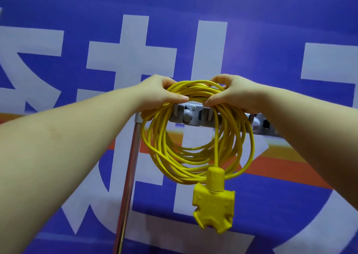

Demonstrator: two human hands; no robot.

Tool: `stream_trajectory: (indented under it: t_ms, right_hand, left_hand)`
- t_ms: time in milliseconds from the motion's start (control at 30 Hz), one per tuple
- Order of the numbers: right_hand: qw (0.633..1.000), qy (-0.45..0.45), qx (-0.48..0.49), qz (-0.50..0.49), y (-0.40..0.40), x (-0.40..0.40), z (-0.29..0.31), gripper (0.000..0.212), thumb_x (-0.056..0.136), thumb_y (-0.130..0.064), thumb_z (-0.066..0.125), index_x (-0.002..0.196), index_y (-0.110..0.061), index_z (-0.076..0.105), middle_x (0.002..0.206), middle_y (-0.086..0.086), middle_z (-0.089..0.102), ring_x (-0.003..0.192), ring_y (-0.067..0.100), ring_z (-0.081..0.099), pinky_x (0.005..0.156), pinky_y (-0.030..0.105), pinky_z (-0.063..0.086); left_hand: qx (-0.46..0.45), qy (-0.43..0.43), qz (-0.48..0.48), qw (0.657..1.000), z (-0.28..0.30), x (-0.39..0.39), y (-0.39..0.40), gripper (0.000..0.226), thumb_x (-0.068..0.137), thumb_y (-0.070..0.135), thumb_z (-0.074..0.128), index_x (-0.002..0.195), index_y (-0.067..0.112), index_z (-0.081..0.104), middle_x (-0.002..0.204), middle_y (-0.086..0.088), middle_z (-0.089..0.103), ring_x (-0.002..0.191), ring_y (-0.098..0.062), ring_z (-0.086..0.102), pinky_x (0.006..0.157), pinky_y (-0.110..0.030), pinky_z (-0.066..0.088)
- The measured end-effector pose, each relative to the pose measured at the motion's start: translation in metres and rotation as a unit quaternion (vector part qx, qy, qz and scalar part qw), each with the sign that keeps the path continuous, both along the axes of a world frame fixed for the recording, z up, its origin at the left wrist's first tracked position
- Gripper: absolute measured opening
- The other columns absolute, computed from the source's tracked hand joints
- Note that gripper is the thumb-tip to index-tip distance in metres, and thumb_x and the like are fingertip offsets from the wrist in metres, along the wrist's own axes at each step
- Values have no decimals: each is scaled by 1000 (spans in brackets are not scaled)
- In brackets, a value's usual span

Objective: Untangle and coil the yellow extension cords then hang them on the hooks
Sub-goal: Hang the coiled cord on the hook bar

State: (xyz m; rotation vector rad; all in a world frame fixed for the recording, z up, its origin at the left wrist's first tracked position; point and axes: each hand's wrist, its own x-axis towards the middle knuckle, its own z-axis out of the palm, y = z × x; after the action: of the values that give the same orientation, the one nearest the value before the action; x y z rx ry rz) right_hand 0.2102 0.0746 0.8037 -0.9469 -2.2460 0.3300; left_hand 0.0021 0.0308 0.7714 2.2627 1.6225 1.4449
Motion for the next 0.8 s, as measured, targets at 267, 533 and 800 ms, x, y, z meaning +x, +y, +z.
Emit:
stream_trajectory:
  t_ms: [267, 533, 800]
  right_hand:
    - [1000, 0, 8, -22, 2, -1, -9, 46, 73, -37, 76, 114, -24, 60, 105, 5, 66, 91, 24, 67, 79, 37, 57]
    - [999, -23, 36, -25, -10, 0, -14, 30, 82, -54, 56, 97, -30, 66, 80, -6, 69, 70, 9, 66, 56, 17, 49]
    - [987, -89, 117, -65, -27, 1, -32, 39, 99, -42, 32, 125, -25, 55, 84, -4, 65, 76, 11, 61, 63, 20, 44]
  left_hand:
    - [-46, -72, -9, 996, -8, -4, 2, 34, 76, 46, 68, 105, 28, 62, 98, 0, 66, 92, -21, 63, 79, -38, 54]
    - [-21, -200, -55, 978, -28, -11, -2, 37, 79, 37, 69, 113, 30, 57, 110, -2, 63, 97, -24, 65, 77, -40, 58]
    - [35, -155, -20, 987, -52, -2, -17, 43, 97, 26, 47, 140, 27, 41, 138, 3, 49, 129, -15, 44, 98, -25, 37]
